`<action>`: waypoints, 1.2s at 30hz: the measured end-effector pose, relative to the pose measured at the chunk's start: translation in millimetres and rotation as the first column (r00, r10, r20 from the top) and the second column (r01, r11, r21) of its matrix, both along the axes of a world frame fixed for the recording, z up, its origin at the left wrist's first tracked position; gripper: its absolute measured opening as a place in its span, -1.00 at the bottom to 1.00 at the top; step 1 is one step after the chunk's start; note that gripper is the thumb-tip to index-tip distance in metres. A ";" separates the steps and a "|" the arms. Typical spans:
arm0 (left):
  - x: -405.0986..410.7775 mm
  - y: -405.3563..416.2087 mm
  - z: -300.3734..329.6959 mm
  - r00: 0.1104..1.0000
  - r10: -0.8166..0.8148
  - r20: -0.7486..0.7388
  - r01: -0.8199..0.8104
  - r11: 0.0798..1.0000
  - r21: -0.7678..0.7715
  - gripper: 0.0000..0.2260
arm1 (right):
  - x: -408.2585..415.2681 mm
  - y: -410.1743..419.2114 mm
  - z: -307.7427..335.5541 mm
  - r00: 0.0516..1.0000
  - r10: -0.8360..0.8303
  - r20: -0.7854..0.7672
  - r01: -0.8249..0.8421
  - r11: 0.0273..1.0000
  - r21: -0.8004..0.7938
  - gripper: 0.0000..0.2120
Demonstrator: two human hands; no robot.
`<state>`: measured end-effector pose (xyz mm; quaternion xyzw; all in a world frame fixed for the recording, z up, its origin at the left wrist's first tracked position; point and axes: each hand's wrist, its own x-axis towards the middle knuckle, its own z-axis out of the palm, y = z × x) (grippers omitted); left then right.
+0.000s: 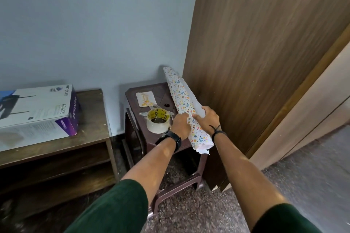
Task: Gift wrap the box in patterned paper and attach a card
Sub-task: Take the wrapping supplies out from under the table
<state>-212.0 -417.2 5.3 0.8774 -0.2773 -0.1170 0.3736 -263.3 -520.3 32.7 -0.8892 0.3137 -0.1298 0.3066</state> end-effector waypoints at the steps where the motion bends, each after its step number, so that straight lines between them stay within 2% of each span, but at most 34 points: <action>1: -3.5 4.2 3.5 1.000 0.007 0.019 -0.006 1.000 -0.026 -0.63 | -3.5 5.2 4.5 0.999 -0.035 0.039 0.035 0.999 0.005 -0.48; 4: -18.0 21.9 17.3 0.998 0.040 0.055 -0.031 0.988 -0.152 -0.66 | -14.6 29.2 19.0 0.971 -0.145 0.190 0.139 0.989 0.046 -0.64; 7: -33.2 47.8 29.6 0.993 0.111 0.051 -0.091 0.950 -0.298 -0.76 | -26.2 63.3 34.0 0.936 -0.142 0.322 0.113 0.988 0.108 -0.79; 9: -46.1 72.9 39.5 0.989 0.149 0.013 -0.130 0.902 -0.411 -0.82 | -32.2 91.9 41.8 0.930 -0.119 0.347 0.061 0.983 0.173 -0.83; 13: -60.9 148.6 43.3 0.972 0.220 0.083 -0.167 0.895 -0.413 -0.75 | -37.2 160.1 40.6 0.954 -0.040 0.297 -0.042 0.964 0.264 -0.84; 16: -65.2 225.3 33.6 0.950 0.303 0.076 -0.264 0.910 -0.321 -0.78 | -36.1 220.3 28.8 0.972 0.053 0.228 -0.131 0.929 0.347 -0.96; 19: -70.8 305.2 16.7 0.910 0.407 0.084 -0.384 0.900 -0.204 -0.82 | -39.2 284.9 11.1 0.966 0.206 0.157 -0.254 0.875 0.411 -0.92; 22: -81.1 377.6 -1.3 0.879 0.464 0.114 -0.458 0.886 -0.076 -0.83 | -47.9 346.3 -4.6 0.926 0.370 0.079 -0.366 0.826 0.429 -0.81; 25: -90.1 436.0 -18.7 0.847 0.502 0.175 -0.523 0.847 0.100 -0.84 | -58.3 397.6 -19.8 0.840 0.541 -0.028 -0.488 0.777 0.397 -0.94; 28: -95.5 473.0 -34.1 0.860 0.485 0.161 -0.511 0.823 0.250 -0.82 | -71.0 438.7 -37.9 0.720 0.676 -0.158 -0.597 0.719 0.356 -0.90; 32: -99.4 486.9 -52.8 0.888 0.452 0.088 -0.456 0.839 0.296 -0.78 | -81.2 463.4 -64.1 0.610 0.736 -0.293 -0.685 0.676 0.272 -0.86; 36: -101.8 490.6 -69.6 0.901 0.426 0.081 -0.428 0.847 0.313 -0.79 | -87.1 465.9 -84.4 0.595 0.735 -0.326 -0.702 0.673 0.233 -0.85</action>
